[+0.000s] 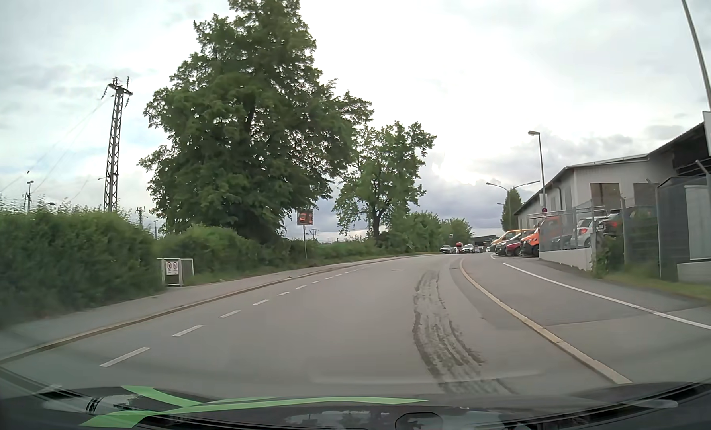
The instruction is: Follow the waypoints while adhering to traffic rules and regulations
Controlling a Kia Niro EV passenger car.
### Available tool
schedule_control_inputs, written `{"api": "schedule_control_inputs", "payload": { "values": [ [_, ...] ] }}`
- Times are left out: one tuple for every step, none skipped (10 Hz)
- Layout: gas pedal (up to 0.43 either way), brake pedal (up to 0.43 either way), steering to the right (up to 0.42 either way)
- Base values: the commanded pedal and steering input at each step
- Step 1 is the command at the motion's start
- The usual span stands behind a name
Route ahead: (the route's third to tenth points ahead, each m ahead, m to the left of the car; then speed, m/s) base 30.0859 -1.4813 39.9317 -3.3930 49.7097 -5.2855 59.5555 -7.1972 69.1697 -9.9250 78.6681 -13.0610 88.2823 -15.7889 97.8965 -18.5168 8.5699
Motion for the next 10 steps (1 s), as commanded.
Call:
{"api": "schedule_control_inputs", "payload": {
  "values": [
    [0.189,0.000,0.026],
    [0.177,0.000,0.026],
    [0.177,0.000,0.026],
    [0.169,0.000,0.027],
    [0.169,0.000,0.027],
    [0.169,0.000,0.026],
    [0.169,0.000,0.026],
    [0.169,0.000,0.026],
    [0.150,0.000,0.024],
    [0.138,0.000,0.021]
  ]
}}
